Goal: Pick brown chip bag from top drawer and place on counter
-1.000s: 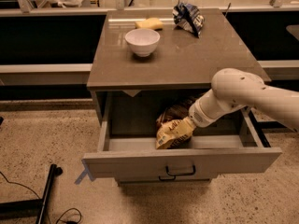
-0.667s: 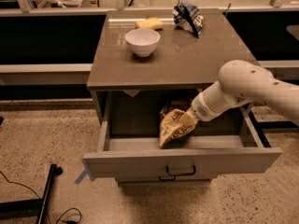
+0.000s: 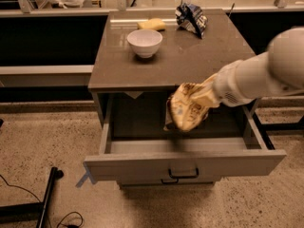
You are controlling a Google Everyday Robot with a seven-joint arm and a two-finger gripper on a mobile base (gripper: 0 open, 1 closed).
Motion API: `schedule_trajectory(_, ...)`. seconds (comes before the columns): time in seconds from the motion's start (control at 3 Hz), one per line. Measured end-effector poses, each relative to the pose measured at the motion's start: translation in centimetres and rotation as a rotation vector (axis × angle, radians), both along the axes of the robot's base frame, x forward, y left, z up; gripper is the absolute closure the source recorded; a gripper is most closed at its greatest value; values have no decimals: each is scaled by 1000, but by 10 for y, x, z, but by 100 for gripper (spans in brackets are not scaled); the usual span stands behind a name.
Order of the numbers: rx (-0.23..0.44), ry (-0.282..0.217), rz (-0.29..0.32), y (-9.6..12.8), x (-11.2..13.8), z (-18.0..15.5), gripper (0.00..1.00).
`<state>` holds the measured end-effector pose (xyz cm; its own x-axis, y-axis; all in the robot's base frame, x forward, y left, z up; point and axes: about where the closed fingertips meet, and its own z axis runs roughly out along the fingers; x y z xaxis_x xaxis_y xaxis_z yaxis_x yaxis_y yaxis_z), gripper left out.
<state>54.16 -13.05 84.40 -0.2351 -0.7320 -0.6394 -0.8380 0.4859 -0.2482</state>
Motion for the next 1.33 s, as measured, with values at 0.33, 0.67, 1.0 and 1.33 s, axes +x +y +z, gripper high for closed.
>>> schedule_trajectory(0.33, -3, -137, 61, -21, -14, 73, 100)
schedule_trajectory(0.67, -18, -126, 114, -53, -1, 99, 100)
schedule_trajectory(1.0, -24, 5, 138, -72, 40, 80, 100)
schedule_trajectory(1.33, -31, 164, 167, -68, 82, 52, 100)
